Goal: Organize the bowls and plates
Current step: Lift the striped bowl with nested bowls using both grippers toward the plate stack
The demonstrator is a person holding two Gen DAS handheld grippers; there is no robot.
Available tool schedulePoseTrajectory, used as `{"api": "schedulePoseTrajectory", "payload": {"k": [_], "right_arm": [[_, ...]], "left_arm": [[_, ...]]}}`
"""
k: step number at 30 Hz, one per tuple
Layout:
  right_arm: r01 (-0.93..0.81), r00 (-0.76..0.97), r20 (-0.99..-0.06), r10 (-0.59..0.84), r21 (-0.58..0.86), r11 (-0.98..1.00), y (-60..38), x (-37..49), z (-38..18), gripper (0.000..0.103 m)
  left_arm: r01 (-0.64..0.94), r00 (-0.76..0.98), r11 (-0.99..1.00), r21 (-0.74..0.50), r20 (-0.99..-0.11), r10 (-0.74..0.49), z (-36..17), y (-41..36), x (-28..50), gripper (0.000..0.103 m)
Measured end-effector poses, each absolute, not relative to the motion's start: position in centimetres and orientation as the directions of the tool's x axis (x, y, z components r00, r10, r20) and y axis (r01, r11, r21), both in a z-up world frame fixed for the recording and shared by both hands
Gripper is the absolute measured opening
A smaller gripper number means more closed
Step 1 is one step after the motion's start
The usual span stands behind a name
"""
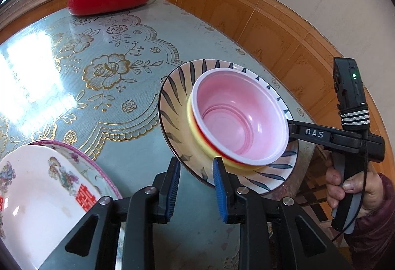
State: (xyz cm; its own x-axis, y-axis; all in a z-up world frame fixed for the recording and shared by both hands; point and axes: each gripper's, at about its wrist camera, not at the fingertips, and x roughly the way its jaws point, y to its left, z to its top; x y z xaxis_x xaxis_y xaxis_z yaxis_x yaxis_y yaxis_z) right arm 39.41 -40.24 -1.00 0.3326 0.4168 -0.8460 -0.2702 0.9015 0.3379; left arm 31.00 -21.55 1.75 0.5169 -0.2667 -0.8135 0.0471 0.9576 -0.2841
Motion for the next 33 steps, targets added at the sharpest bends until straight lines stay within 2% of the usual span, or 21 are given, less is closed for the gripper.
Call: {"api": "schedulePoseTrajectory", "payload": {"k": [7, 12, 15, 19, 33], "right_arm": [[-0.285, 0.340, -0.821, 0.458, 0.374, 0.883, -41.8, 39.8, -0.6, 0.016], [-0.339, 0.384, -0.831, 0.403, 0.279, 0.898, -41.2, 39.6, -0.1, 0.017], [-0.363, 0.405, -0.825, 0.395, 0.252, 0.897, -40.8, 39.6, -0.1, 0.017], [-0.383, 0.414, -0.818, 0.399, 0.241, 0.892, -40.0, 40.0, -0.3, 0.011], [-0.395, 0.430, -0.800, 0.418, 0.250, 0.884, -39.8, 41.8, -0.6, 0.012]], "left_arm": [[0.007, 0.528, 0.965, -0.261, -0.819, -0.226, 0.9, -22.2, 32.0, 0.028], [-0.004, 0.563, 0.970, -0.242, -0.802, -0.198, 0.5, -22.7, 32.1, 0.028], [-0.016, 0.582, 0.972, -0.233, -0.793, -0.181, 0.2, -22.9, 32.2, 0.028], [-0.032, 0.601, 0.979, -0.204, -0.786, -0.144, 0.0, -23.2, 32.3, 0.028], [-0.080, 0.618, 0.979, -0.187, -0.780, -0.098, -0.2, -23.5, 33.7, 0.027]]}}
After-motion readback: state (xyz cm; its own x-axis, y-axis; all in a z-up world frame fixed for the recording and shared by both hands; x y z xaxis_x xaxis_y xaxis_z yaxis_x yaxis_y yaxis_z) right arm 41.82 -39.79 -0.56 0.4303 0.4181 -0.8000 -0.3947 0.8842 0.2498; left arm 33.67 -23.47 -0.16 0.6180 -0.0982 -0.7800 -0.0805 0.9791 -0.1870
